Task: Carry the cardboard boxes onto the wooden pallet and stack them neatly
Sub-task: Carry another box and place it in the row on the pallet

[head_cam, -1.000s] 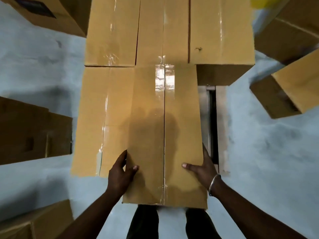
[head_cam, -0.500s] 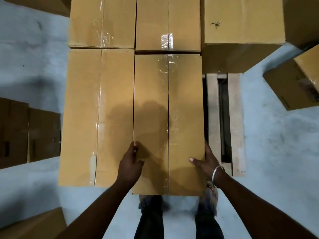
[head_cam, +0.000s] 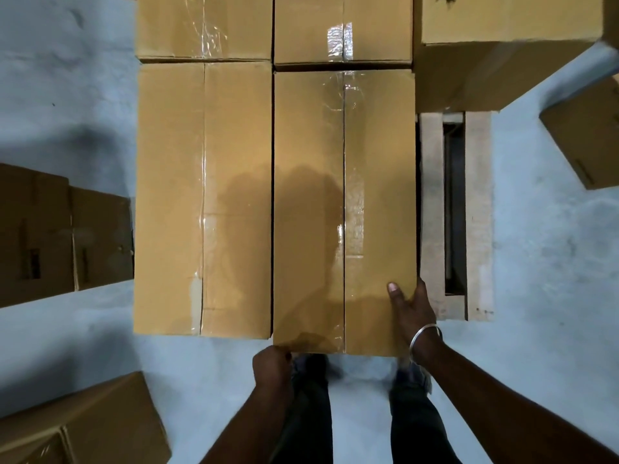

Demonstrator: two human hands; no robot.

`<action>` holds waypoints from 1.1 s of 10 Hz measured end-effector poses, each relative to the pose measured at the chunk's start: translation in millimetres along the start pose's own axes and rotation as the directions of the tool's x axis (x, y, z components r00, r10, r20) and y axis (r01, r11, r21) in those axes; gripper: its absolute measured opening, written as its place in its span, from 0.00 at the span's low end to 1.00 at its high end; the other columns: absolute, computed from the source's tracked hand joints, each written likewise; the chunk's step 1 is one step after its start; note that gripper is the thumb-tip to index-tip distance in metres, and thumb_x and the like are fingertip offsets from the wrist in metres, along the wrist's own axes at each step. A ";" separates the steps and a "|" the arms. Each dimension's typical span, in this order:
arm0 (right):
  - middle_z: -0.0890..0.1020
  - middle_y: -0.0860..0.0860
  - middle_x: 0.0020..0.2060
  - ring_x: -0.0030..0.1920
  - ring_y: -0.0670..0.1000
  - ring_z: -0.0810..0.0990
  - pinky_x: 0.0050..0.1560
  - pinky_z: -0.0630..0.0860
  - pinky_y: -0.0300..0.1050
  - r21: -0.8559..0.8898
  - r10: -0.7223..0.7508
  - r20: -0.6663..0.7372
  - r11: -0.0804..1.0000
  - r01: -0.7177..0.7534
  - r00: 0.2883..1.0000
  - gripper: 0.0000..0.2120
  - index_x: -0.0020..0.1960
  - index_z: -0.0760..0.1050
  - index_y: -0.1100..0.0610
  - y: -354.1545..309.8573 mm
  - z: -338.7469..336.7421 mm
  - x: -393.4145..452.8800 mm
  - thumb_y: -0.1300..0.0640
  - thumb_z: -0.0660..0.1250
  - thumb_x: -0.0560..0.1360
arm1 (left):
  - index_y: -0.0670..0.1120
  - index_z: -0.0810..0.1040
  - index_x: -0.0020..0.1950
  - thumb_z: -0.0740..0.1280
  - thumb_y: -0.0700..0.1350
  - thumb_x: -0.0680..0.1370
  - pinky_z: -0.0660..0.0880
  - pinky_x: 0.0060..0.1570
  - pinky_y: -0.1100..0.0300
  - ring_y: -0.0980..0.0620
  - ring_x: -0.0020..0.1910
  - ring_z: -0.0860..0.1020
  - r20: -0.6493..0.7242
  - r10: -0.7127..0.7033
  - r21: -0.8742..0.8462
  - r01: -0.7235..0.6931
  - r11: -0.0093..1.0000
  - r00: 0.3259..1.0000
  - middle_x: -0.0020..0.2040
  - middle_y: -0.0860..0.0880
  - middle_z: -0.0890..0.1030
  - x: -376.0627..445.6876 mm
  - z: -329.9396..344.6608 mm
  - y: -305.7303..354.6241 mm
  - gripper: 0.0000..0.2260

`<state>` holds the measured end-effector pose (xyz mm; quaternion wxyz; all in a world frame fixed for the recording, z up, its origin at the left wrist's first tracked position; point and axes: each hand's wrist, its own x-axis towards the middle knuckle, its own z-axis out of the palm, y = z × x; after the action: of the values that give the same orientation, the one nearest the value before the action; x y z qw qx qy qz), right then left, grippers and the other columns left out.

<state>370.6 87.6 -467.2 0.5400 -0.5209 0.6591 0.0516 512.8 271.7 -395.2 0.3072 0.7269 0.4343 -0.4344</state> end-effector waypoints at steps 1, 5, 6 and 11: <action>0.73 0.52 0.70 0.68 0.60 0.72 0.70 0.66 0.60 0.001 -0.030 -0.020 1.000 0.030 0.999 0.33 0.76 0.60 0.47 -6.6 0.9 2.6 0.40 0.65 0.75 | 0.39 0.68 0.29 0.59 0.24 0.72 0.60 0.27 0.61 0.49 0.22 0.65 -0.026 0.020 -0.030 -0.021 0.999 0.999 0.25 0.43 0.67 -5.1 5.7 10.3 0.15; 0.74 0.52 0.68 0.67 0.60 0.73 0.66 0.67 0.51 -0.041 -0.073 -0.019 0.997 0.072 0.997 0.30 0.76 0.58 0.49 -21.0 7.9 -1.1 0.44 0.64 0.78 | 0.37 0.74 0.38 0.58 0.28 0.78 0.71 0.22 0.70 0.50 0.35 0.73 -0.002 0.105 -0.152 -0.104 0.983 0.994 0.33 0.42 0.76 13.5 -7.2 15.0 0.12; 0.73 0.53 0.69 0.67 0.60 0.72 0.67 0.67 0.52 -0.047 -0.036 -0.008 0.998 0.036 0.999 0.31 0.77 0.57 0.50 -23.9 8.5 -3.3 0.44 0.64 0.78 | 0.41 0.68 0.39 0.54 0.30 0.80 0.71 0.20 0.69 0.51 0.34 0.71 0.074 0.081 -0.172 -0.068 0.983 0.994 0.38 0.45 0.71 10.4 -6.9 18.4 0.12; 0.82 0.55 0.56 0.54 0.53 0.81 0.57 0.76 0.42 -0.381 0.067 0.266 0.924 0.040 0.962 0.19 0.65 0.75 0.51 -90.6 -75.0 -159.3 0.49 0.70 0.76 | 0.42 0.72 0.65 0.69 0.39 0.76 0.70 0.48 0.56 0.45 0.48 0.78 0.363 0.382 0.317 -0.498 0.807 0.850 0.53 0.39 0.81 -99.6 -93.4 42.8 0.18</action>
<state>368.5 99.9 -269.5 0.5133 -0.5994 0.5589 0.2546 560.8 293.8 -262.2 0.3036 0.7857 0.1058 -0.5285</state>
